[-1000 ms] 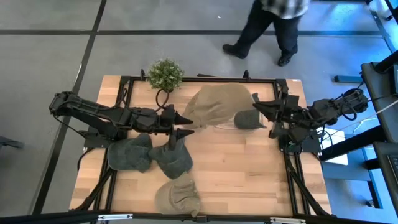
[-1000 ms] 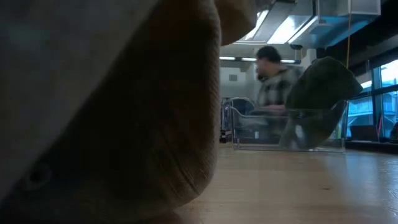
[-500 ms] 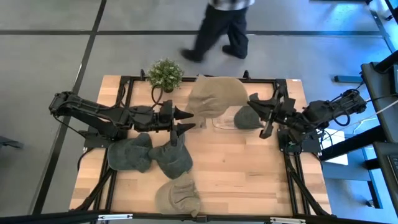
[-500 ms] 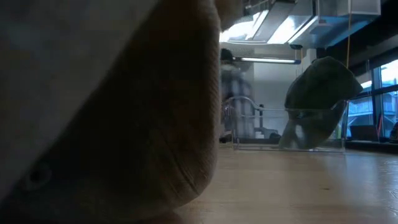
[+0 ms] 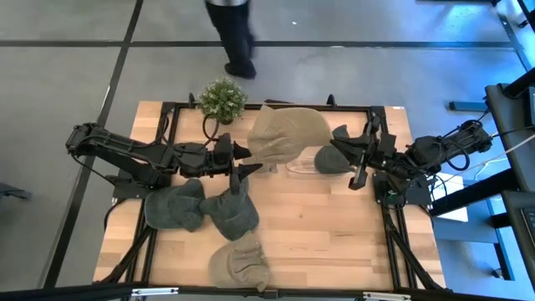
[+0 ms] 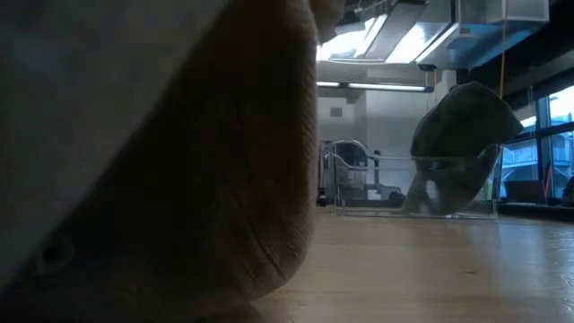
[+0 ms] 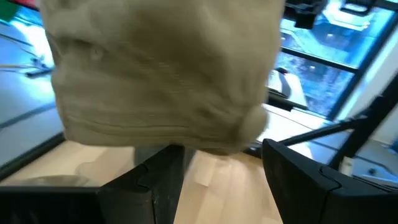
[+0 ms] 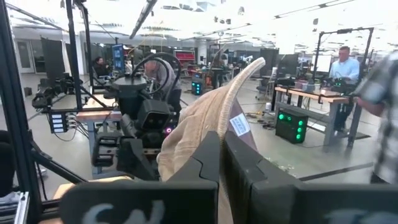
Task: Pick & Place hat
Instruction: Put the right brown cap into the left transparent bin
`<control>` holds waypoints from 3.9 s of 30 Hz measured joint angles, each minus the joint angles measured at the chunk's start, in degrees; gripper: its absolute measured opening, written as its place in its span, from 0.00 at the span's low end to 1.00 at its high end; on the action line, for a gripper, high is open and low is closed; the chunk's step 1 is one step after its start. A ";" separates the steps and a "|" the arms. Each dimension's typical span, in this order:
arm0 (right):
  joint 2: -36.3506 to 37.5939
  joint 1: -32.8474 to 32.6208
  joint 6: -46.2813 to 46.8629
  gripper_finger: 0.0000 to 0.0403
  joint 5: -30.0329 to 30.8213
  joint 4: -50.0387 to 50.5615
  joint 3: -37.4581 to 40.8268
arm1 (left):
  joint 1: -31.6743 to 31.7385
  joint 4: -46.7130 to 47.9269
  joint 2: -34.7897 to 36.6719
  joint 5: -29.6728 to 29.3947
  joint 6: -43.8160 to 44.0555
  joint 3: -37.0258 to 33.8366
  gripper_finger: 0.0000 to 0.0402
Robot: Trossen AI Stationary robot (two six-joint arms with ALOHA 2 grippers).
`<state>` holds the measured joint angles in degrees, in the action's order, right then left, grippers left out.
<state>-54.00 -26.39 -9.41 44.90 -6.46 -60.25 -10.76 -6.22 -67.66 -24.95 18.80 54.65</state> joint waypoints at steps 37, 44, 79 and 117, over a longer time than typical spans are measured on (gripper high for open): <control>-1.14 -0.22 0.20 0.02 0.11 1.09 0.02 | 0.00 -6.09 0.00 -2.10 -3.07 0.00 0.51; -1.14 -0.20 0.16 0.02 0.11 1.08 0.02 | 0.00 -6.47 0.00 -3.87 -1.69 0.00 0.40; -1.11 0.05 6.29 0.47 -9.57 2.07 0.02 | 5.88 23.15 -3.18 55.38 24.30 13.18 0.07; -21.00 14.09 13.99 0.40 -45.80 -4.96 0.04 | 0.10 47.64 -25.71 66.10 1.91 41.29 0.07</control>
<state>-75.00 -12.31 4.57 -0.90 -11.42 -60.20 -10.66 41.42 -93.36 41.15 20.71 95.94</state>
